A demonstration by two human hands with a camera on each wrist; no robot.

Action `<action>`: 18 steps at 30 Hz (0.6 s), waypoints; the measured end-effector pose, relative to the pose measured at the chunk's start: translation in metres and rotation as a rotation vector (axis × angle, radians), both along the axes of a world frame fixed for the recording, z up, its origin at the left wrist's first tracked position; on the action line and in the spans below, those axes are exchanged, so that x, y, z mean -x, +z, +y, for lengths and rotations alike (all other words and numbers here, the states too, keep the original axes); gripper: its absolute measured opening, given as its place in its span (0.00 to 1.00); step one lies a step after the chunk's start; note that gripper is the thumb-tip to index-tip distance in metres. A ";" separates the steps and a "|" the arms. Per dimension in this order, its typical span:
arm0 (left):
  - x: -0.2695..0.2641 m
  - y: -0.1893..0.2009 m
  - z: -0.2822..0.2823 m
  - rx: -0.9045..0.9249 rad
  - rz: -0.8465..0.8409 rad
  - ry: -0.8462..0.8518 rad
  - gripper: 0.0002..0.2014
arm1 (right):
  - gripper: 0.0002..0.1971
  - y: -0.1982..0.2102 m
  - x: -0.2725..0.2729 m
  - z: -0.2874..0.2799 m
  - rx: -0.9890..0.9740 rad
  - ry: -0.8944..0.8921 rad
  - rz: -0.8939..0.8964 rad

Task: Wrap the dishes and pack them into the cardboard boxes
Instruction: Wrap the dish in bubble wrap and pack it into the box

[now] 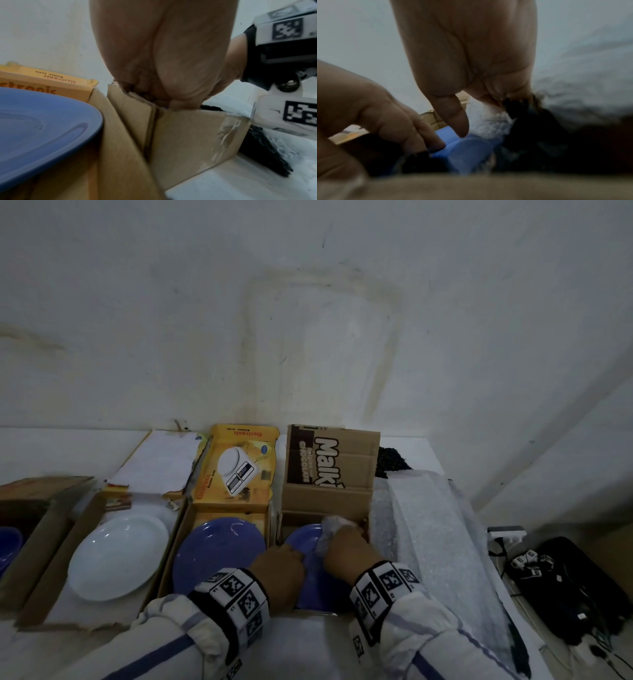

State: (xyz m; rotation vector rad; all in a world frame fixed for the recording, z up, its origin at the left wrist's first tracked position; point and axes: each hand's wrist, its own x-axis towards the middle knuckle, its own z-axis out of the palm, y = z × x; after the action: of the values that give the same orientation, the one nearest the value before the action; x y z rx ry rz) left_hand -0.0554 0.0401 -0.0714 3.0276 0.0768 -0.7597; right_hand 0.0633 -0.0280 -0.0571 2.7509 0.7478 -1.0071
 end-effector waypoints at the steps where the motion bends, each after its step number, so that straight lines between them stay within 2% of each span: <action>1: 0.000 0.000 0.000 0.002 -0.002 0.000 0.19 | 0.17 0.002 -0.004 0.003 0.003 0.047 0.014; 2: 0.001 0.001 0.000 0.005 -0.003 -0.002 0.19 | 0.17 0.002 -0.007 0.006 -0.008 0.115 0.023; 4: 0.002 0.002 0.000 0.010 0.001 -0.006 0.19 | 0.12 0.006 -0.009 0.004 -0.032 0.223 0.049; 6: 0.003 0.001 0.000 0.010 0.006 -0.007 0.19 | 0.07 0.021 -0.005 -0.005 -0.063 0.187 0.070; 9: 0.002 0.000 0.002 0.014 0.004 -0.019 0.18 | 0.19 0.037 -0.004 -0.020 -0.142 0.172 0.031; 12: 0.001 0.002 0.003 0.008 0.025 -0.028 0.19 | 0.20 0.042 -0.012 -0.018 -0.165 0.167 -0.056; 15: -0.001 0.005 0.001 -0.008 0.043 -0.037 0.18 | 0.11 0.038 -0.012 -0.005 -0.033 0.306 -0.014; 18: -0.003 0.005 0.001 -0.017 0.049 -0.037 0.19 | 0.15 0.034 -0.008 -0.001 0.070 0.426 0.010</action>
State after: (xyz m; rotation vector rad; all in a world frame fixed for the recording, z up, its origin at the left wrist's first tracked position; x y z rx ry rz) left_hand -0.0528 0.0416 -0.0659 3.0345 0.0288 -0.8399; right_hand 0.0711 -0.0294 -0.0234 2.3769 1.2067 -0.9306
